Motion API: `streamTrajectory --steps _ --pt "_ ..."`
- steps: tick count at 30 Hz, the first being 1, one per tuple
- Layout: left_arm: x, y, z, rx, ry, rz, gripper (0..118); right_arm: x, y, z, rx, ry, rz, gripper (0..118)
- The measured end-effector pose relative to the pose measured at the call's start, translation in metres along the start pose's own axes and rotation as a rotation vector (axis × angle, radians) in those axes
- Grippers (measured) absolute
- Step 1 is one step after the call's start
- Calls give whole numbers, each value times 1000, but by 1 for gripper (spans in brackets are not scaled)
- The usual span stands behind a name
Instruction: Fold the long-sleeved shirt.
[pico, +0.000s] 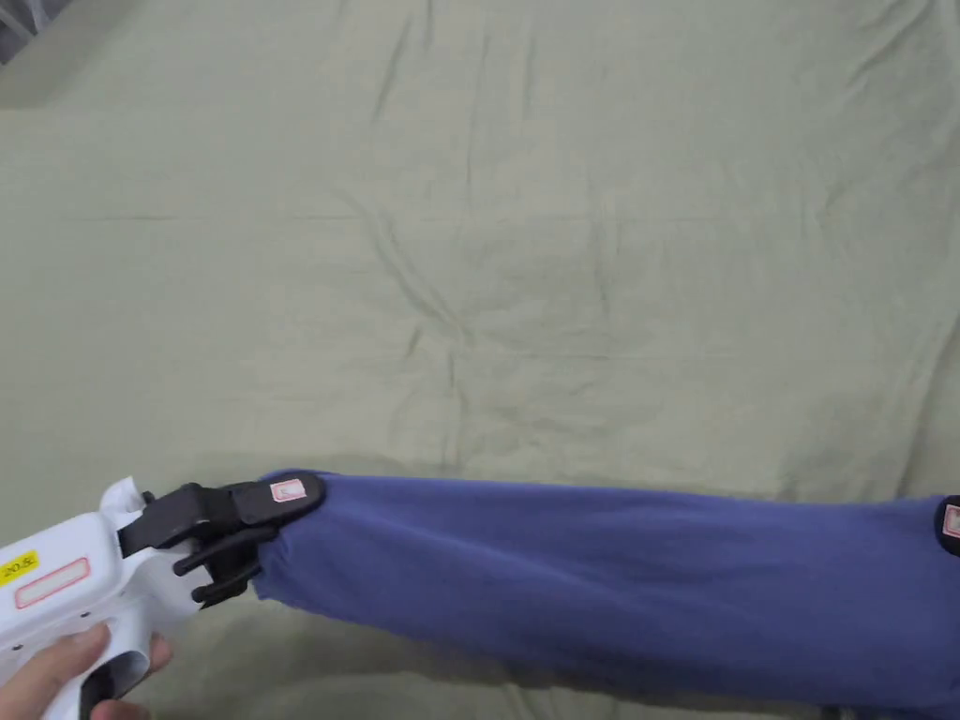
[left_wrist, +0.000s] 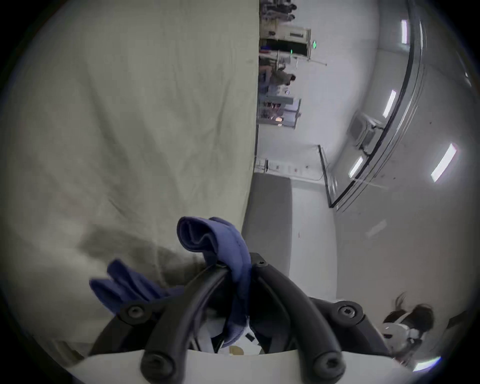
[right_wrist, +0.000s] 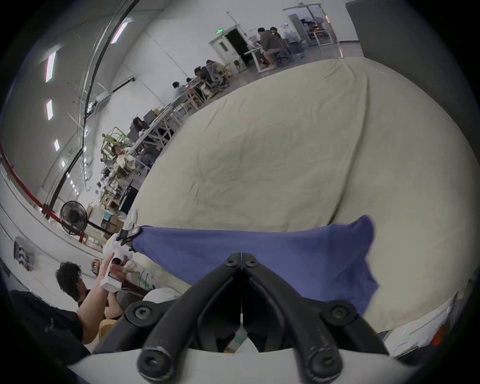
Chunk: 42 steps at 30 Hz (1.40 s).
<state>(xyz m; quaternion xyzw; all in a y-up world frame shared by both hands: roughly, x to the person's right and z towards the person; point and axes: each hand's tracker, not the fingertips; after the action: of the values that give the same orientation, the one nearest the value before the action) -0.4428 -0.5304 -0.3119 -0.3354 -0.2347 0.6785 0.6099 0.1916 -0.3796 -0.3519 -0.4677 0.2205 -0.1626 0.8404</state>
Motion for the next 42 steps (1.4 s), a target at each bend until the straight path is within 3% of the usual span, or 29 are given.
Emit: streamTrajectory --steps 7,11,15,19,25,32,33,34,36,37,38,42 --pt "17 35 75 147 54 -24 2 -15 12 -2 33 0 -5 0" --pt "53 50 126 283 174 -108 2 -25 14 -4 40 7 26 0" --pt "91 27 133 414 315 -222 2 -32 7 4 53 -5 56 0" --pt "113 -33 59 361 344 -296 2 -31 -3 16 56 -14 67 0" --pt "125 -115 -110 73 408 -339 2 -39 -12 40 83 -11 93 0" --pt "78 -160 -234 -80 549 -310 4 -39 -25 65 104 1 119 0" --pt "67 -164 -244 -73 577 -303 7 -37 -26 67 103 -3 123 0" --pt "58 -166 -250 -60 601 -289 25 -36 -28 68 102 -3 125 0" --pt "49 -171 -258 -51 615 -322 89 -33 -30 70 101 2 126 0" --pt "51 -176 -260 -64 608 -345 112 -31 -31 71 102 8 123 0" --pt "59 -183 -262 -89 577 -389 117 -30 -31 72 107 20 116 0" --pt "105 -195 -251 -150 453 -509 117 -25 -29 79 146 93 72 0"
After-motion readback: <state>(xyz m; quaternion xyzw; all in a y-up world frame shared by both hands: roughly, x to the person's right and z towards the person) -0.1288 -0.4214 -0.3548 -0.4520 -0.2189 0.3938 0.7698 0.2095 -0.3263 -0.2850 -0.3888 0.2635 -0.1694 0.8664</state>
